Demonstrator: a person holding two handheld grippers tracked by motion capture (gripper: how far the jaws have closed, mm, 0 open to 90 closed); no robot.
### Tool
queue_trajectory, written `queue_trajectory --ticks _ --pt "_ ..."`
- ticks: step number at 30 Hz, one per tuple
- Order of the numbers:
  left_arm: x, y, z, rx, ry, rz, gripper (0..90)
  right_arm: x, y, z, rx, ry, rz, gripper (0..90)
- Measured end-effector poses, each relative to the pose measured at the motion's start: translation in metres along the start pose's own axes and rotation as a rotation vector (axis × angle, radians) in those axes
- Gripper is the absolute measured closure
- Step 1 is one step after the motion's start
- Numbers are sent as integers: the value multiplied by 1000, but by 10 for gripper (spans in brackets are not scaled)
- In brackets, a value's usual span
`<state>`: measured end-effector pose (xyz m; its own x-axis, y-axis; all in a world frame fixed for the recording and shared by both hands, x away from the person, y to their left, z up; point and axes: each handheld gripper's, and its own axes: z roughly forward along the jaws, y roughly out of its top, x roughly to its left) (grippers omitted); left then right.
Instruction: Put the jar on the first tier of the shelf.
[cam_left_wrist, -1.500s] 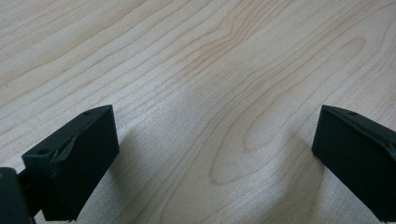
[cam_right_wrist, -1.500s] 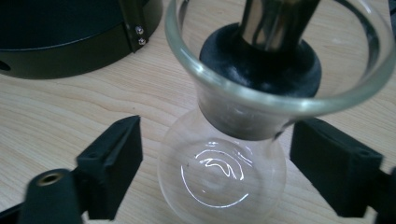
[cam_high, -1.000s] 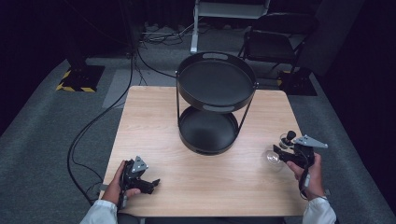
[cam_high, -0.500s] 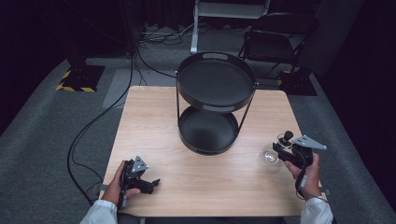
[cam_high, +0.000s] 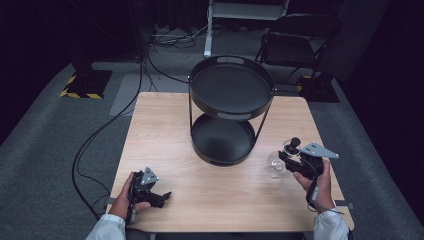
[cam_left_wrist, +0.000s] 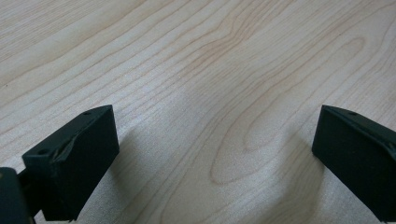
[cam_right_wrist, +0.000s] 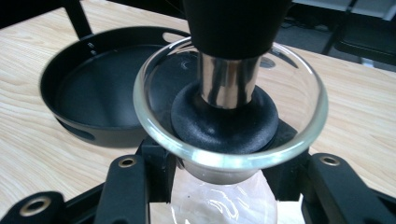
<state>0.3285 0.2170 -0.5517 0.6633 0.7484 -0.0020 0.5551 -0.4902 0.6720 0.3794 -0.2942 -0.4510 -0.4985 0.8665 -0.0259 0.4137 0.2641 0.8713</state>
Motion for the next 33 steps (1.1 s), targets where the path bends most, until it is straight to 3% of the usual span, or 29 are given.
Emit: queue_trajectory --ticks 17,33 --pt "0 0 0 0 0 -1 0 35 46 32 -15 69 -43 513" --pt "0 0 0 -1 0 0 0 57 64 63 1 100 -60 513"
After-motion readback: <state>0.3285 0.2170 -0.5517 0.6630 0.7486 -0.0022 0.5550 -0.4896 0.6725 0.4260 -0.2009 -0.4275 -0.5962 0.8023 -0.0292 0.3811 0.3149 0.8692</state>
